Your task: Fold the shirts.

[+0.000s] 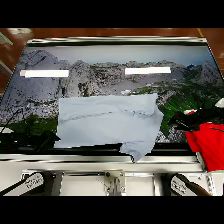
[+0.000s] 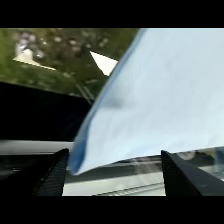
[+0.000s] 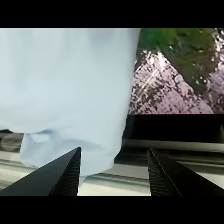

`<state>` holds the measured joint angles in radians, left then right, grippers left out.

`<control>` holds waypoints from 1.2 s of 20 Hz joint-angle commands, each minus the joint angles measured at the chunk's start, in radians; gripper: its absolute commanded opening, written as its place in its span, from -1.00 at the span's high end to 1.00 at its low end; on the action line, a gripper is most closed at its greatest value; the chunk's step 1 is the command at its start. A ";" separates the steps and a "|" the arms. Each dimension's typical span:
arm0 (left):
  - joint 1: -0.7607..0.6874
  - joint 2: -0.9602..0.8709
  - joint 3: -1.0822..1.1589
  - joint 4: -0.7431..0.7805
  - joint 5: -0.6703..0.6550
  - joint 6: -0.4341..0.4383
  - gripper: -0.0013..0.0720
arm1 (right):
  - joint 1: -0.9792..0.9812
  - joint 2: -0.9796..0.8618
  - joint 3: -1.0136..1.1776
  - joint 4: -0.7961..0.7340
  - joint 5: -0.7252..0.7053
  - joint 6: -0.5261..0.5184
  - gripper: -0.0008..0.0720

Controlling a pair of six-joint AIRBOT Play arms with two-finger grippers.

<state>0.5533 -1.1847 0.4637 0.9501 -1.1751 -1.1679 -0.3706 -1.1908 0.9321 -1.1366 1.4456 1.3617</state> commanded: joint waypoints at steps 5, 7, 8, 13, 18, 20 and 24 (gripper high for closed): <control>0.001 -0.045 -0.045 -0.099 0.045 0.083 0.06 | 0.000 0.001 -0.021 0.002 -0.005 0.067 -0.47; 0.001 -0.045 -0.043 -0.122 0.027 0.101 0.74 | 0.022 0.001 -0.084 0.004 0.008 0.058 -0.88; 0.001 -0.045 -0.043 -0.133 0.013 0.119 0.86 | 0.039 0.001 -0.130 0.006 0.005 0.048 -0.88; 0.001 -0.035 -0.043 -0.137 -0.006 0.128 0.86 | 0.111 0.001 -0.337 0.100 -0.155 0.048 -0.88; 0.001 -0.008 -0.014 -0.137 -0.009 0.135 0.86 | 0.138 0.001 -0.444 0.151 -0.243 0.040 -0.88; 0.001 -0.008 0.007 -0.136 -0.014 0.135 0.86 | 0.138 0.001 -0.463 0.162 -0.267 0.040 -0.88; 0.001 -0.008 0.032 -0.140 -0.014 0.135 0.86 | 0.138 0.001 -0.506 0.216 -0.295 0.026 -0.54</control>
<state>0.5541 -1.1950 0.4782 0.8124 -1.1881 -1.0344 -0.2352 -1.1896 0.4603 -0.9653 1.1847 1.4010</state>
